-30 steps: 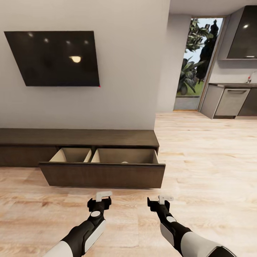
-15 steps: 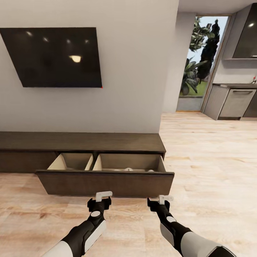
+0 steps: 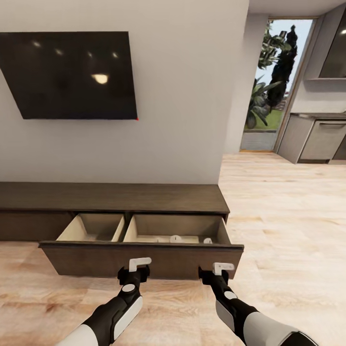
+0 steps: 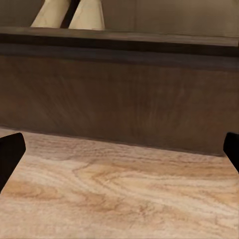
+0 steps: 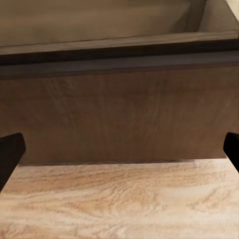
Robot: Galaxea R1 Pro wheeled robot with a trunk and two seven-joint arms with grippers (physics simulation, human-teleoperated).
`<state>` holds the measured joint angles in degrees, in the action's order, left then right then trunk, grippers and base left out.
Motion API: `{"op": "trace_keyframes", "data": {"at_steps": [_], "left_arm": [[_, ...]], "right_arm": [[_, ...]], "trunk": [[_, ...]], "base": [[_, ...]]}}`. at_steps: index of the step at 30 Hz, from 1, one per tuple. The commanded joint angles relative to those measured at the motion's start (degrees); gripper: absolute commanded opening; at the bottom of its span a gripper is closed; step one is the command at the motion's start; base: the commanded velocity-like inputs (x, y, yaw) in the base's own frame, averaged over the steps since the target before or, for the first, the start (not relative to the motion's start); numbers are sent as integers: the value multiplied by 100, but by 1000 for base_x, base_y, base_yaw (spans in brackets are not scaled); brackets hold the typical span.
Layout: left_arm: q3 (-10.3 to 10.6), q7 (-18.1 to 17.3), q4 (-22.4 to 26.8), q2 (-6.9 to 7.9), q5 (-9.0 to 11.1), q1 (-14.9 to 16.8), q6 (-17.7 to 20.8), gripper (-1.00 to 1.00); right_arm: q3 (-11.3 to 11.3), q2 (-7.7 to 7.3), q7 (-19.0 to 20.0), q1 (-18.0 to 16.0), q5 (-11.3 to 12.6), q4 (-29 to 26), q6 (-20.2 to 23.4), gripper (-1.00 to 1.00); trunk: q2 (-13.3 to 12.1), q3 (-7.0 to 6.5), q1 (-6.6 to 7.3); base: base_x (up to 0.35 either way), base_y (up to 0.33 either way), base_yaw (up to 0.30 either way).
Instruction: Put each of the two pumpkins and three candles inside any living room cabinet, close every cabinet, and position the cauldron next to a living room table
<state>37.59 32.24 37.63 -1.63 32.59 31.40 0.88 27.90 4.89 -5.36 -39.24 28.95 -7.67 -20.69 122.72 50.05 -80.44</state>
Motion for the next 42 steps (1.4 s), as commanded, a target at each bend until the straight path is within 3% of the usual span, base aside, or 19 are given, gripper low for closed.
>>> {"op": "trace_keyframes", "data": {"at_steps": [1, 6, 23, 30, 42], "left_arm": [[35, 45, 7, 5, 32, 8, 9, 100], [38, 39, 7, 5, 31, 6, 9, 100], [40, 30, 7, 5, 37, 6, 9, 100], [131, 33, 7, 5, 46, 6, 9, 100], [142, 28, 7, 5, 51, 6, 9, 100]], "right_arm": [[49, -1, -36, -4, 25, 3, -14, 100], [49, -1, -41, -4, 36, 3, -10, 100], [6, 3, -98, -4, 67, 12, -4, 100], [5, 3, -106, -4, 75, 12, -5, 100], [5, 3, -106, -4, 67, 12, -5, 100]], "trunk": [[2, 5, -1], [2, 5, -1], [684, 311, -374], [965, 436, -528], [965, 436, -528]], "base": [[100, 0, 0], [28, 0, 0], [1, 0, 0], [0, 0, 0], [23, 3, 0]]}}
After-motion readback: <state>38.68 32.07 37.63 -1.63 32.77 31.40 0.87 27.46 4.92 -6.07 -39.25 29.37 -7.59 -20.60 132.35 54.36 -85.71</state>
